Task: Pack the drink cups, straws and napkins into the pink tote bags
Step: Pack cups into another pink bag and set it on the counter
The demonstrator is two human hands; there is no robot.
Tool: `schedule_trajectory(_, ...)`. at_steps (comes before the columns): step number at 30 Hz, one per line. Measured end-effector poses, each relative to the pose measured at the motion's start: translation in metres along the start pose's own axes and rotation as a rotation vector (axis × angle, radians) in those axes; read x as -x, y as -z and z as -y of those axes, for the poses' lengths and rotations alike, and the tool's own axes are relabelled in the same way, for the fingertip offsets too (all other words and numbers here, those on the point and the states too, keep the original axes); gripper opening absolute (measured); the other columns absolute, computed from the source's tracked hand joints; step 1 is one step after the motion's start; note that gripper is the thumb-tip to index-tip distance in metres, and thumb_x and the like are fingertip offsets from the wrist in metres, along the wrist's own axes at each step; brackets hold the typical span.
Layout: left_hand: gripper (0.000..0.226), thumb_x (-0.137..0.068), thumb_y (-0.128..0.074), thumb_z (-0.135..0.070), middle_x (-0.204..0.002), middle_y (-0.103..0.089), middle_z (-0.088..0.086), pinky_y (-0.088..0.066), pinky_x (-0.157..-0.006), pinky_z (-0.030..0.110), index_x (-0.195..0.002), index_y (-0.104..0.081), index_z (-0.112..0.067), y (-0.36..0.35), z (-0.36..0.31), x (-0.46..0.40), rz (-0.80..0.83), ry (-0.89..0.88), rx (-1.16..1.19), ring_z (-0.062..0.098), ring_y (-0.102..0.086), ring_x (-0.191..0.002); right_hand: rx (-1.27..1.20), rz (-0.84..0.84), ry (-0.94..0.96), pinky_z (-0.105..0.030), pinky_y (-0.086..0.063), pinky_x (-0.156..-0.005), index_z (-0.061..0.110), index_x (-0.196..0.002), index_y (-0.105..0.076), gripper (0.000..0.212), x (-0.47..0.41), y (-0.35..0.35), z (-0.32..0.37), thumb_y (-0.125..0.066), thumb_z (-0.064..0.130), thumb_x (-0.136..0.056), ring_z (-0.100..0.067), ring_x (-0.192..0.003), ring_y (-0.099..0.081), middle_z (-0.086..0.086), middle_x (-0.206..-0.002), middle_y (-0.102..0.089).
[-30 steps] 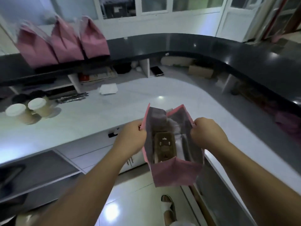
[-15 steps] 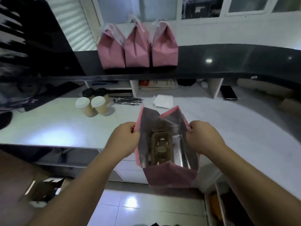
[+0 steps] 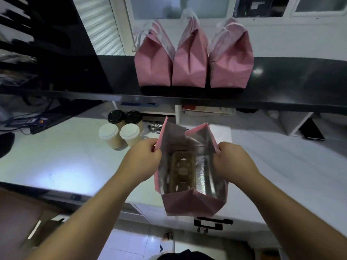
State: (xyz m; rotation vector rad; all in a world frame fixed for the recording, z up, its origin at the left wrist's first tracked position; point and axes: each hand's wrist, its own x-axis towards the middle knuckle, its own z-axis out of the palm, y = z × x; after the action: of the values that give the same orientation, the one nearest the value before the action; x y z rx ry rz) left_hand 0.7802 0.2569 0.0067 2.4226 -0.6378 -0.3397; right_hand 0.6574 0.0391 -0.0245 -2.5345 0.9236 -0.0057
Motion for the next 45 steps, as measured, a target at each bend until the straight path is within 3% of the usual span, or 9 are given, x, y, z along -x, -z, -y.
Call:
schedule_trajectory(11, 0.022, -0.101, -0.049, -0.033, -0.090, -0.073, -0.015, -0.051, -0.059, 0.030, -0.110, -0.069, -0.037, 0.027, 0.066, -0.093, 0.135, -0.102, -0.010, 0.009, -0.067, -0.077, 0.016, 0.016, -0.128, -0.028, -0.040, -0.050, 0.017, -0.075, -0.060, 0.020, -0.055, -0.040, 0.069, -0.049, 0.021, -0.091, -0.021, -0.064, -0.061, -0.002, -0.074, -0.065)
schedule_trajectory(15, 0.039, -0.097, -0.060, -0.049, -0.103, -0.067, -0.032, -0.052, -0.065, 0.016, -0.135, -0.060, -0.042, 0.023, 0.079, -0.097, 0.189, -0.106, 0.090, -0.010, -0.067, -0.084, 0.044, 0.009, -0.147, -0.028, -0.034, -0.047, 0.018, -0.069, -0.055, 0.026, -0.057, -0.044, 0.072, -0.048, 0.023, -0.094, -0.018, -0.060, -0.059, 0.000, -0.066, -0.061)
schedule_trajectory(18, 0.055, -0.083, -0.061, -0.070, -0.098, -0.062, -0.039, -0.055, -0.067, 0.018, -0.134, -0.055, -0.052, 0.026, 0.082, -0.097, 0.179, -0.161, 0.129, -0.019, -0.061, -0.090, 0.051, 0.010, -0.133, -0.028, -0.034, -0.047, 0.016, -0.064, -0.054, 0.034, -0.059, -0.041, 0.068, -0.047, 0.025, -0.096, -0.018, -0.054, -0.058, 0.000, -0.058, -0.058)
schedule_trajectory(21, 0.046, -0.080, -0.055, -0.079, -0.103, -0.064, -0.035, -0.059, -0.068, 0.023, -0.121, -0.058, -0.058, 0.031, 0.084, -0.105, 0.128, -0.178, 0.180, -0.009, -0.065, -0.091, 0.049, 0.022, -0.111, -0.029, -0.038, -0.047, 0.014, -0.062, -0.056, 0.041, -0.061, -0.039, 0.065, -0.047, 0.030, -0.099, -0.017, -0.052, -0.058, 0.000, -0.054, -0.058)
schedule_trajectory(25, 0.016, -0.092, -0.057, -0.054, -0.096, -0.068, -0.021, -0.049, -0.060, 0.018, -0.103, -0.064, -0.044, 0.035, 0.115, -0.149, -0.111, -0.140, 0.151, 0.003, -0.065, -0.080, 0.027, 0.007, -0.096, -0.029, -0.036, -0.047, 0.011, -0.059, -0.054, 0.043, -0.065, -0.038, 0.064, -0.049, 0.030, -0.097, -0.019, -0.049, -0.056, -0.003, -0.050, -0.056)
schedule_trajectory(28, 0.045, -0.092, -0.067, -0.035, -0.130, -0.064, 0.000, -0.053, -0.086, 0.037, -0.135, -0.061, -0.024, 0.030, 0.153, -0.192, -0.058, -0.052, -0.172, 0.019, -0.064, -0.109, 0.042, 0.012, -0.100, -0.032, -0.042, -0.048, 0.011, -0.060, -0.056, 0.042, -0.067, -0.038, 0.064, -0.049, 0.030, -0.097, -0.020, -0.051, -0.057, -0.003, -0.052, -0.057)
schedule_trajectory(31, 0.075, -0.089, -0.072, -0.048, -0.147, -0.051, 0.013, -0.045, -0.104, 0.045, -0.150, -0.048, -0.012, 0.016, 0.175, -0.217, 0.050, 0.013, -0.413, 0.035, -0.048, -0.134, 0.054, 0.006, -0.101, -0.032, -0.040, -0.048, 0.009, -0.060, -0.051, 0.041, -0.067, -0.040, 0.063, -0.049, 0.029, -0.096, -0.021, -0.051, -0.055, -0.004, -0.052, -0.055)
schedule_trajectory(41, 0.079, -0.073, -0.086, -0.042, -0.140, -0.055, 0.010, -0.045, -0.100, 0.042, -0.139, -0.050, -0.016, 0.001, 0.184, -0.228, 0.090, 0.036, -0.588, 0.035, -0.051, -0.127, 0.033, 0.005, -0.084, -0.029, -0.031, -0.046, 0.015, -0.058, -0.044, 0.041, -0.067, -0.038, 0.065, -0.050, 0.030, -0.096, -0.018, -0.047, -0.049, -0.002, -0.050, -0.049)
schedule_trajectory(45, 0.085, -0.072, -0.084, -0.050, -0.140, -0.051, 0.010, -0.049, -0.097, 0.045, -0.141, -0.048, -0.018, 0.025, 0.149, -0.202, 0.068, 0.055, -0.407, 0.036, -0.053, -0.125, 0.026, -0.007, -0.078, -0.030, -0.030, -0.046, 0.014, -0.058, -0.044, 0.041, -0.066, -0.038, 0.065, -0.050, 0.030, -0.095, -0.019, -0.049, -0.050, -0.003, -0.051, -0.050)
